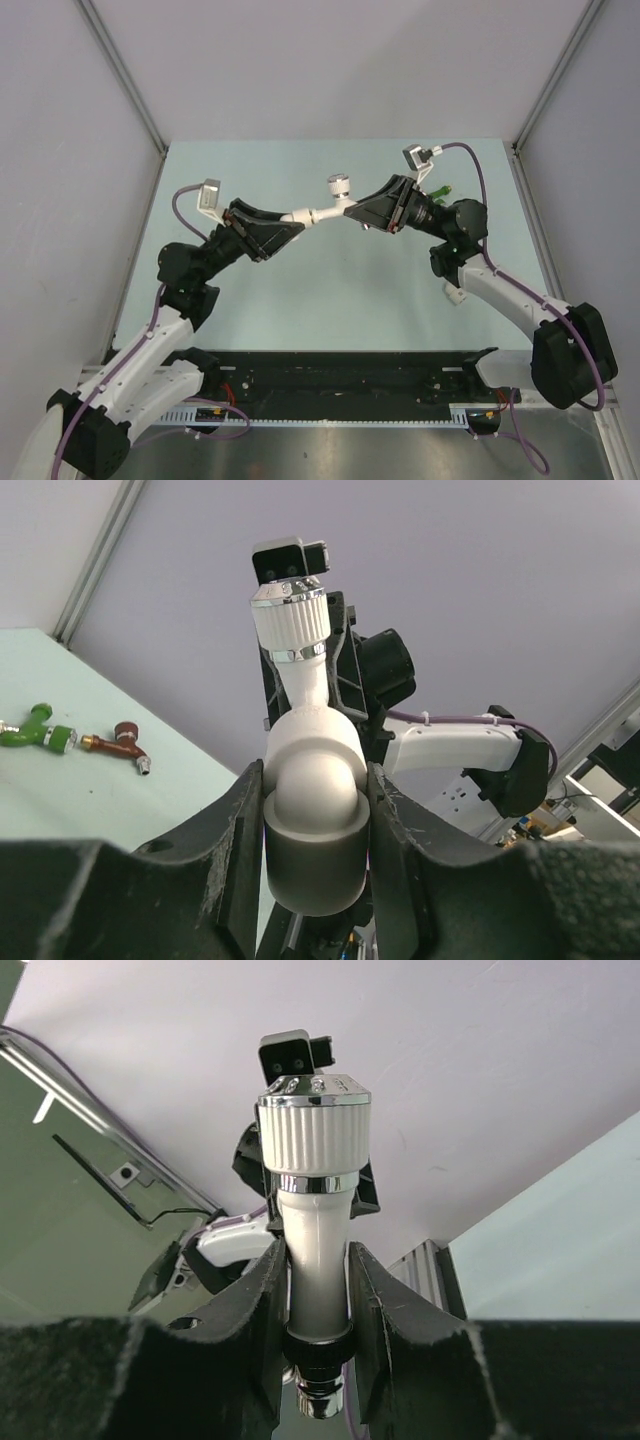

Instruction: Install the water faucets

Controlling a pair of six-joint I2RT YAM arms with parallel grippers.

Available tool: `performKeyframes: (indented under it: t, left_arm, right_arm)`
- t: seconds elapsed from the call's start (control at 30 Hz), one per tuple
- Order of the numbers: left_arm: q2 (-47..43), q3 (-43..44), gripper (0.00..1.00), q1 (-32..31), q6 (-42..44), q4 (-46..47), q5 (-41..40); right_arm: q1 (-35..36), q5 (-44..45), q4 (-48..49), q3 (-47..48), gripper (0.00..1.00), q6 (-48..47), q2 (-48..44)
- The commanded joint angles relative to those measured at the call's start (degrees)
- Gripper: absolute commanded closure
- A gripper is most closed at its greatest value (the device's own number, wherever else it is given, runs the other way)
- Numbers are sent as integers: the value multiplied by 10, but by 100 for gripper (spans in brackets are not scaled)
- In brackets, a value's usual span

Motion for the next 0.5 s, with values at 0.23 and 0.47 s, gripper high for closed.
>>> performKeyframes:
  t: [0.23,0.47]
  left_arm:
    - [-25,71,100,-2,-29,-145,-72]
    - [-14,100,100,-2,-62,-211,-95]
  right_arm:
    - [-40,62,-242,12,46,-303,-115]
    - [-40,77,-344,12,29,-562,-198]
